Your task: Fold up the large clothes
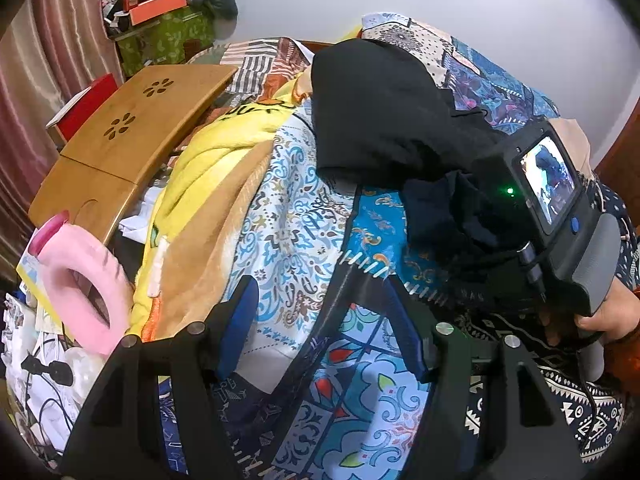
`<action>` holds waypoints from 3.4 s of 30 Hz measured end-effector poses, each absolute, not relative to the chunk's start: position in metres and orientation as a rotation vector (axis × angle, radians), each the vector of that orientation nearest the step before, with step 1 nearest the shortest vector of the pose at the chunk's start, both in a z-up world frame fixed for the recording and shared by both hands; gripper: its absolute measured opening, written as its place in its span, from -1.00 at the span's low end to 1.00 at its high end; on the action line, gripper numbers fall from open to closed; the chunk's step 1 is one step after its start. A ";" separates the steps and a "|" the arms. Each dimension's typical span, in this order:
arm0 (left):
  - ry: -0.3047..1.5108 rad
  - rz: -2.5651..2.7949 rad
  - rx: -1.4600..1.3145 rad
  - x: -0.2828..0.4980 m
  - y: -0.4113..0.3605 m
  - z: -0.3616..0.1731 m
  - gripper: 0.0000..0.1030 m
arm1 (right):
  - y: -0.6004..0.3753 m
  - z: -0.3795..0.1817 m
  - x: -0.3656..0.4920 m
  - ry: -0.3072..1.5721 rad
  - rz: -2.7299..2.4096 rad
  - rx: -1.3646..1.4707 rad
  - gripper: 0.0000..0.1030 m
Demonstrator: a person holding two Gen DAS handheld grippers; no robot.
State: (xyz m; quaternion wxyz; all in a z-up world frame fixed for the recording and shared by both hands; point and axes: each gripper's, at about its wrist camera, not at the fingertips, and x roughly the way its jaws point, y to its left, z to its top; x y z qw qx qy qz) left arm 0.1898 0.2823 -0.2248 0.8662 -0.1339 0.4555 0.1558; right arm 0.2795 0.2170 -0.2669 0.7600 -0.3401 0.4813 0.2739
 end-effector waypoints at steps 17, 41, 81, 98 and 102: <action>1.015 0.221 -0.226 0.200 0.236 -0.217 0.23 | 0.085 -0.107 0.248 0.850 0.609 -0.319 -0.80; 1.215 0.287 -0.171 0.285 0.182 -0.291 0.34 | -0.145 -0.113 0.256 0.867 0.189 0.016 -0.87; 1.078 0.368 -0.183 0.291 0.174 -0.243 0.45 | -0.200 -0.109 0.259 0.901 0.270 0.327 -0.83; 1.149 0.353 -0.128 0.264 0.165 -0.257 0.45 | -0.217 -0.153 0.225 0.983 0.127 0.228 -0.80; 1.116 0.346 -0.122 0.257 0.161 -0.238 0.45 | -0.217 -0.143 0.219 0.961 0.122 0.183 -0.76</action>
